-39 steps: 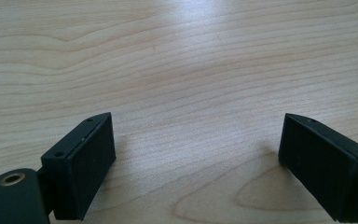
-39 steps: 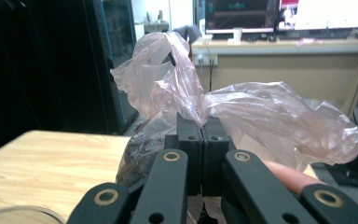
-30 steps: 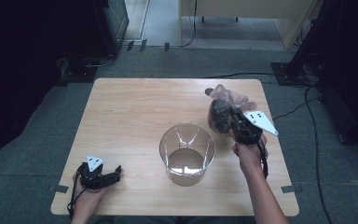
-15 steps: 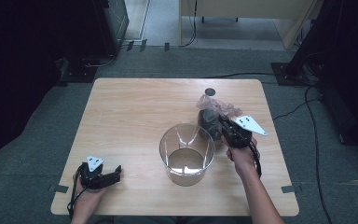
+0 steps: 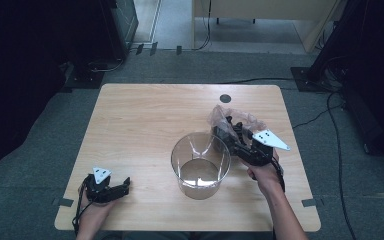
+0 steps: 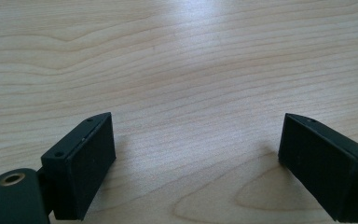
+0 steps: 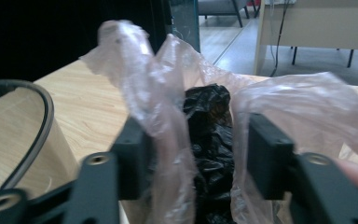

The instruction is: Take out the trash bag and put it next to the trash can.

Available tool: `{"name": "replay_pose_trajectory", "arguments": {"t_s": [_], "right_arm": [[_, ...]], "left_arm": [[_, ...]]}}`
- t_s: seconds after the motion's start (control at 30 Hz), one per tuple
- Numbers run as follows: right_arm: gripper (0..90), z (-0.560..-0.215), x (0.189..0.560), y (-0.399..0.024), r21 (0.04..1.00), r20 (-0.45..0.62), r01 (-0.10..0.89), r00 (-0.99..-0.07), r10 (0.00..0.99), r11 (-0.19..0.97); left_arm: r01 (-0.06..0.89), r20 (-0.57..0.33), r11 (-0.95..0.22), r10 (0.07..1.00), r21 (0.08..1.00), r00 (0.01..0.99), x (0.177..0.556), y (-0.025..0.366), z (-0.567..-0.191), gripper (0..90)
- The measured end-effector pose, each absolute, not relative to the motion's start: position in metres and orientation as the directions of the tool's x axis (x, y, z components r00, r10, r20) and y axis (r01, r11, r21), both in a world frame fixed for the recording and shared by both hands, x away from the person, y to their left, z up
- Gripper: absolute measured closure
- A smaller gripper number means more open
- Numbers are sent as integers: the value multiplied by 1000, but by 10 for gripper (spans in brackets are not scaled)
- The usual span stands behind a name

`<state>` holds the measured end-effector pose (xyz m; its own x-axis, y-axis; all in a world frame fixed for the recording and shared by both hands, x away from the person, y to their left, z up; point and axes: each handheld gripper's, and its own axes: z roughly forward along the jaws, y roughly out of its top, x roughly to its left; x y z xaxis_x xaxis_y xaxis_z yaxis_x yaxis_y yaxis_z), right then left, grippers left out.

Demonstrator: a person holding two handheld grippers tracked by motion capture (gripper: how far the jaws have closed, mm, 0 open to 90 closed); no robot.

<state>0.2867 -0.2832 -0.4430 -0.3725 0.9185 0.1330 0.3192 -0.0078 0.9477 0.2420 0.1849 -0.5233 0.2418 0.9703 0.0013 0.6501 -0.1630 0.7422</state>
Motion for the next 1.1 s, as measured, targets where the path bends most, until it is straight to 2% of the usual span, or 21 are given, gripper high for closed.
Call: {"name": "replay_pose_trajectory", "arguments": {"t_s": [0.2,0.7,1.1], "right_arm": [[160,-448,276,-297,947,141,321,-368,919,-17],[70,-460,251,-309,934,113,356,-370,922,29],[57,-472,236,-329,921,118,389,-291,950,5]], "left_arm": [[650,1,-163,970,742,242,242,185,-523,103],[651,3,-165,970,741,243,242,185,-523,103],[651,3,-165,970,741,243,242,185,-523,103]]}}
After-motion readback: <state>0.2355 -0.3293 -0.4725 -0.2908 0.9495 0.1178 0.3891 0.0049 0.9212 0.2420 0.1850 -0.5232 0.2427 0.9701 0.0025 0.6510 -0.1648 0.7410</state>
